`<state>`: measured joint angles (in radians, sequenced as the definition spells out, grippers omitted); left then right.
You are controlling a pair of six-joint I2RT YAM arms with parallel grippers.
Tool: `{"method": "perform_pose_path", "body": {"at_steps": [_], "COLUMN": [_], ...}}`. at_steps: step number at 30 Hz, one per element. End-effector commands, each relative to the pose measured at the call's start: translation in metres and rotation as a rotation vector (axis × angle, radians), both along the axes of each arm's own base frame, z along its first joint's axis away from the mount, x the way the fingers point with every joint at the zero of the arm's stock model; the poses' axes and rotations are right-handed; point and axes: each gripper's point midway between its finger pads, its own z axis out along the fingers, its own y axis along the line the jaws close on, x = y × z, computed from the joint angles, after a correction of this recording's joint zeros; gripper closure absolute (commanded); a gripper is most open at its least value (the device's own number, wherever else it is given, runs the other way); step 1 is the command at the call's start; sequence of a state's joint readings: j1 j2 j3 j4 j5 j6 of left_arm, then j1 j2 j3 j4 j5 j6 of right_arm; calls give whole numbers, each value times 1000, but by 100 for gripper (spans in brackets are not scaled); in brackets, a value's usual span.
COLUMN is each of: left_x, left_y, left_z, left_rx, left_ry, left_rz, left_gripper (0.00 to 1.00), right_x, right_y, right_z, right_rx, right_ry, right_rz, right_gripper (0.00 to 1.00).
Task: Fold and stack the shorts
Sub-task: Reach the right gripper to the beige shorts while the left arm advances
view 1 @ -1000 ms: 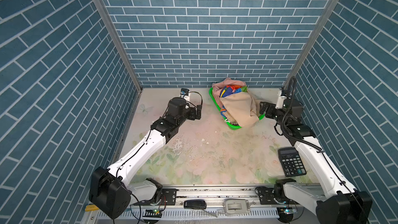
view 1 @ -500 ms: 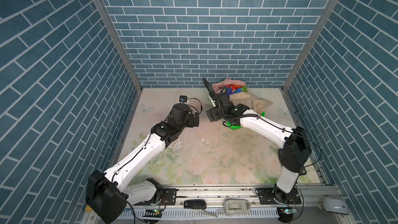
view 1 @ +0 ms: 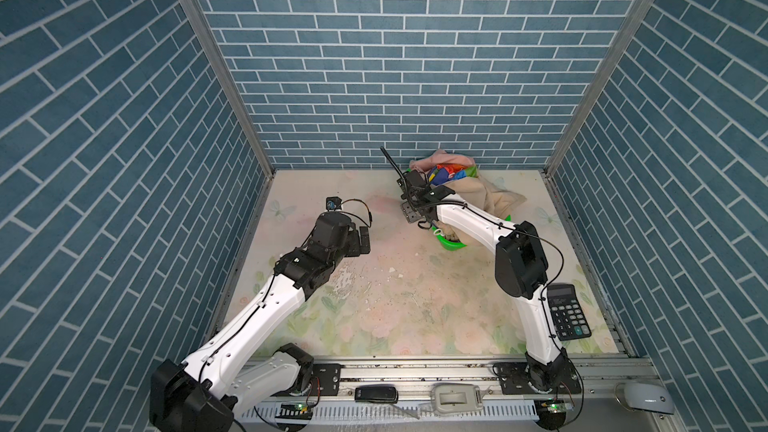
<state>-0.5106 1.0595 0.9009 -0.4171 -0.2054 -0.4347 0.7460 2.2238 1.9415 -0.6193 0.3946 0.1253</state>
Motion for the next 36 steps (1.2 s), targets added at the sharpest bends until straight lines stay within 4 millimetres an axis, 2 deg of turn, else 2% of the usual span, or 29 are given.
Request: {"method": "perform_pose_path", "body": {"at_steps": [1,4,7,10,15,17,18,24,28,31,33,36], "left_x": [-4,-4,-4,-2,3,6,8,13,15,17,16,17], "left_y": [-5,-8,-12,-19,-33,-39,-42,-66,-85,-96,-104,-116], "left_z": [-12,-14,-12,-8,-9,-13,-15,-15,-10,-7,-6,-4], "left_rx": [-32,-41,-55,-88,-146,-155,-157,-166,-166,-163,-157,-147], "left_ry": [50,62,63,64,87,116,130,140,128,132,129,108], "left_rz": [-15,-23,-36,-52,-75,-88,-91,-138,-175,-192,-205,-221], "left_gripper": [0,0,1,0,0,0,0,0,0,0,0,0], "right_x": [-3,-3,1,10,23,28,31,51,63,70,69,75], "right_y": [-6,-12,-30,-61,-117,-137,-145,-196,-213,-226,-228,-237], "right_z": [-24,-39,-49,-47,-42,-46,-31,-23,-23,-29,-35,-26], "right_rx": [-40,-65,-97,-116,-107,-132,-124,-137,-136,-160,-136,-145], "right_ry": [77,115,127,107,98,103,70,53,52,65,84,44], "right_rz": [-3,-14,-60,-141,-237,-250,-246,-313,-312,-304,-266,-264], "right_gripper": [30,42,64,86,100,100,100,100,100,100,100,100]}}
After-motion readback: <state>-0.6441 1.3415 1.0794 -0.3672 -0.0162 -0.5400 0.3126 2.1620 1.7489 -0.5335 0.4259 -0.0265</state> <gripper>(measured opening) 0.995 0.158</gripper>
